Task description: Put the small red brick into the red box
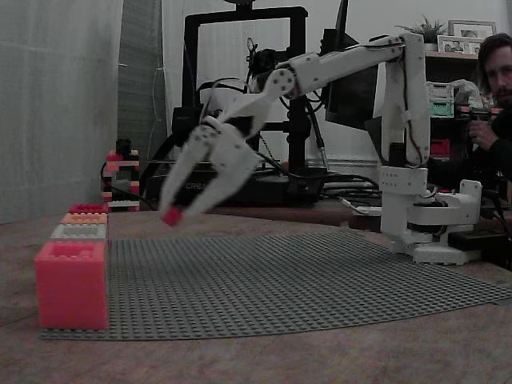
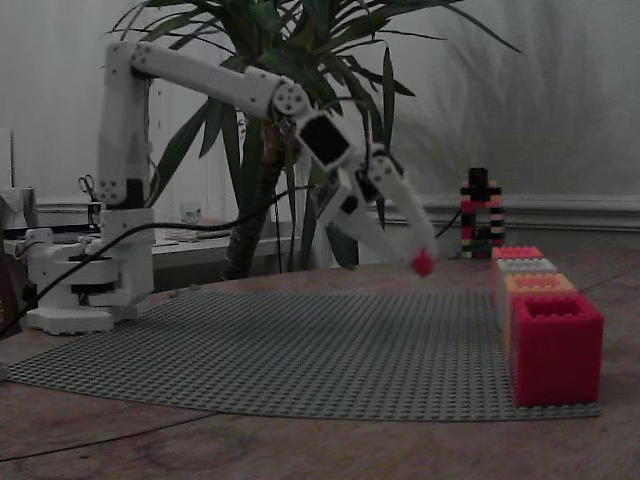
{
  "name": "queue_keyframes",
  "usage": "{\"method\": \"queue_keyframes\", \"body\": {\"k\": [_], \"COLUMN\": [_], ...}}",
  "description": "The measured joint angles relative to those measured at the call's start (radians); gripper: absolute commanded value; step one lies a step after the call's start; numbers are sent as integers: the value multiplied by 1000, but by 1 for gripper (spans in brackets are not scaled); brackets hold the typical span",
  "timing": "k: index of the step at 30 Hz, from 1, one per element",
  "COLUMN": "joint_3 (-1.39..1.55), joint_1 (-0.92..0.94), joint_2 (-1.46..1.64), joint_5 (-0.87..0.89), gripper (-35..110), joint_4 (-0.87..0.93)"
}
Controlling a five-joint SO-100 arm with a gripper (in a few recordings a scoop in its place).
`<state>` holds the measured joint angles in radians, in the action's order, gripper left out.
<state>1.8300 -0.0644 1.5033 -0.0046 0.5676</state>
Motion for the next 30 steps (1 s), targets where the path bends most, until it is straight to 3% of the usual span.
{"method": "queue_keyframes", "body": {"k": [10,15,24,30], "joint_3": [-25,-120,-459,-627], "joint_1": [250,290,302,322], "joint_2": [-71,-190,-371,-479], "joint_5": [11,35,71,87], "gripper": [0,0,0,0], "joint_4": [-377,-434,-137,-66]}}
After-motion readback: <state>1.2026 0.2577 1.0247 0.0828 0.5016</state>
